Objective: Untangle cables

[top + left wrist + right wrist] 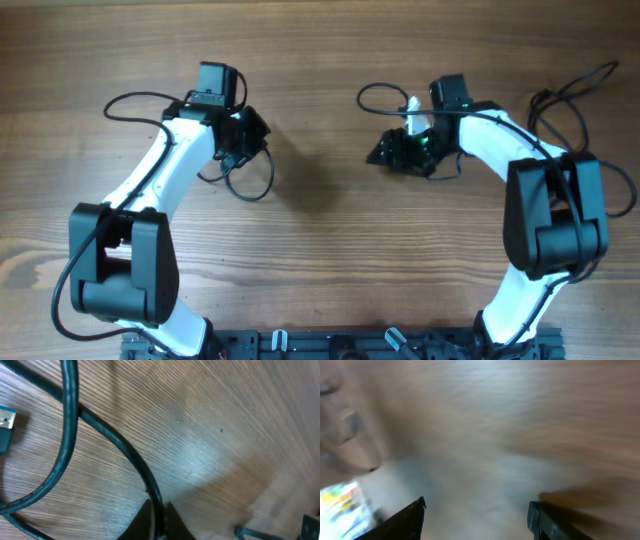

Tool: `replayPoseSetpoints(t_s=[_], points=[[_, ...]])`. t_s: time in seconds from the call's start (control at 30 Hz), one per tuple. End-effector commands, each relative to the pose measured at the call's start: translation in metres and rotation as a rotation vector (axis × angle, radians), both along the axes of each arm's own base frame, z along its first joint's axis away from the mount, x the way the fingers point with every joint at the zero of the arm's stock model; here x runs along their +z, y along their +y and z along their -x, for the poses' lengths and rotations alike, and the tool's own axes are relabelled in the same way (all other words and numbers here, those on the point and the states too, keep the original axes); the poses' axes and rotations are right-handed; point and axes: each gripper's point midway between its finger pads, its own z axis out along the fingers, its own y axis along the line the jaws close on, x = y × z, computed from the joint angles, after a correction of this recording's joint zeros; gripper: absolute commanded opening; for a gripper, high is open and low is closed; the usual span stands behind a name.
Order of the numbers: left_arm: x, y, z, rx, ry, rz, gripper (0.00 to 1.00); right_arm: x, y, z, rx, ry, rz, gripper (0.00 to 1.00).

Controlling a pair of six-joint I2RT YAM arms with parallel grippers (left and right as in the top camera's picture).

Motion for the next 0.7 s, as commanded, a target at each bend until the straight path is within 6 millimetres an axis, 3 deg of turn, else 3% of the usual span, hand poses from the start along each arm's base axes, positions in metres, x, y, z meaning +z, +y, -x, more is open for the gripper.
replayPoseSetpoints(t_s=[0.0,0.03,0.1,0.17,0.27,0.37,0.5,0.67], points=[[0.002,-0.002,-0.006,-0.003,-0.017,-0.022,0.42,0.023,0.035,0.003,0.033,0.021,-0.209,0.69],[0.002,-0.002,-0.005,-0.004,-0.016,-0.022,0.54,0.019,0.037,-0.001,0.015,0.019,-0.181,0.7],[0.002,-0.001,-0.005,-0.003,-0.016,-0.022,0.63,0.013,0.042,-0.003,-0.012,0.028,-0.133,0.7],[0.002,-0.001,-0.005,-0.006,-0.018,-0.023,0.69,0.01,0.05,-0.004,-0.024,0.03,-0.107,0.72],[0.001,0.003,-0.007,0.003,-0.022,-0.05,0.69,0.009,0.07,-0.003,-0.003,-0.006,-0.085,0.73],[-0.001,0.018,-0.01,0.034,-0.036,-0.13,0.66,0.006,0.091,0.0,0.024,-0.051,-0.053,0.73],[-0.002,0.039,-0.014,0.077,-0.054,-0.232,0.54,-0.005,0.109,-0.002,-0.022,-0.098,0.058,0.72],[-0.003,0.04,-0.014,0.085,-0.05,-0.236,0.37,-0.007,0.123,-0.008,-0.055,-0.181,0.121,0.69]])
